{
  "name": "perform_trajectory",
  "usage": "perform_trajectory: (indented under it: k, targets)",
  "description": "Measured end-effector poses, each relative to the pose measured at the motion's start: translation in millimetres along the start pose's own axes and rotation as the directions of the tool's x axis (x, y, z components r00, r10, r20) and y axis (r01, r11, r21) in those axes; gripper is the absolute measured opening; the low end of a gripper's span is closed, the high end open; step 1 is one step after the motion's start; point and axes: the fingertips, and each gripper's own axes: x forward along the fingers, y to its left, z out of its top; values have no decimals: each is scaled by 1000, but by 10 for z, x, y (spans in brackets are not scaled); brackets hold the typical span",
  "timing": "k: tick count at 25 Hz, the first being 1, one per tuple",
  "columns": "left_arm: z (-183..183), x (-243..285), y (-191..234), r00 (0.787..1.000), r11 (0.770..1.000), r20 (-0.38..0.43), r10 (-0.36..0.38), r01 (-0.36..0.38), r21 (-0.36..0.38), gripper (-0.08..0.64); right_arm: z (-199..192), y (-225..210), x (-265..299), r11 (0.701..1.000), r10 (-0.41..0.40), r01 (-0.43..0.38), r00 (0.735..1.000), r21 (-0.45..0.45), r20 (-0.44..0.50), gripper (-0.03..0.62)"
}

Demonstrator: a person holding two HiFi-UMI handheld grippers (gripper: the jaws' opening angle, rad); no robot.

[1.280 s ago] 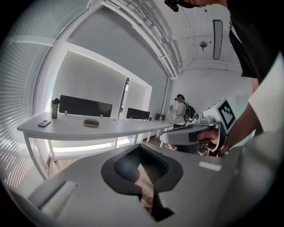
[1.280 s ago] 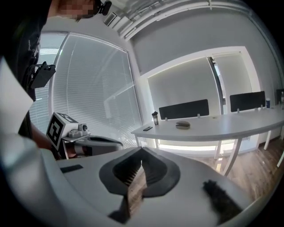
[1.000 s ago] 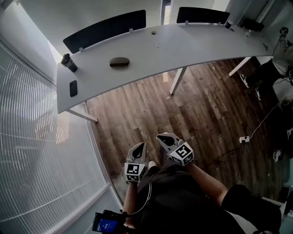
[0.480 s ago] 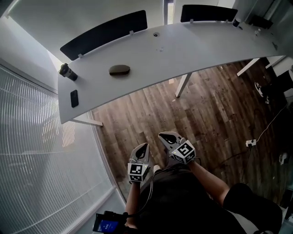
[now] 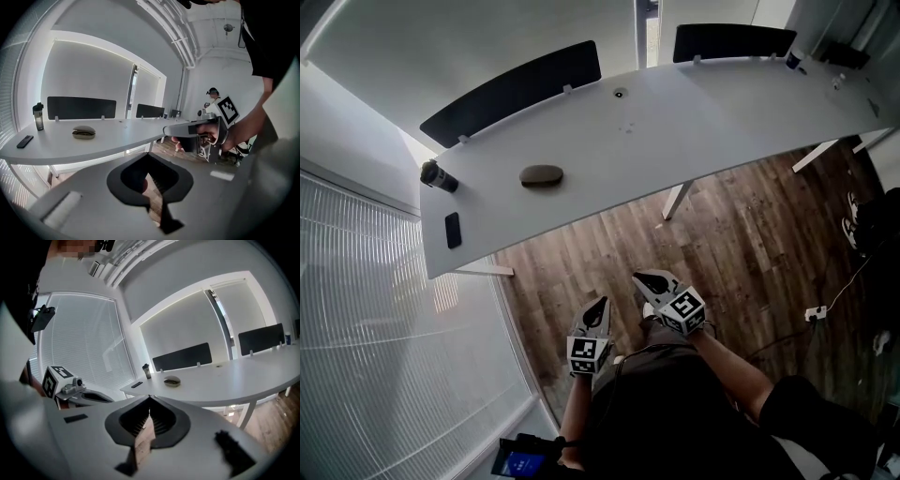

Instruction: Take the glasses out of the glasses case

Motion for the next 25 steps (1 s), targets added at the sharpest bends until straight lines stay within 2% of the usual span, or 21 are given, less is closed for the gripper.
perform_trajectory:
  k: [6,11,15,20,25]
  targets:
    - [272,389,67,999,1000,41,23,-23,8,2,237,-401,1,997,28,-27,1000,-71,12,8]
    - [469,565,116,993,999,108,36,-35,-9,2,272,-542,-21,996,32,-32,999,-82,1,8]
    - [591,619,5,985,999,170,-28,32,-25,2,220,-565,-41,997,37,-37,999,-74,-1,8]
    - [554,674,-138,985,997,152,-78,78,6,2,190,-482,-115,998,38,-38,999,-47,11,8]
    - [544,676,-171,968,986,213,-133,150,-66,2,65,-417,-85,996,37,-36,999,-85,9,8]
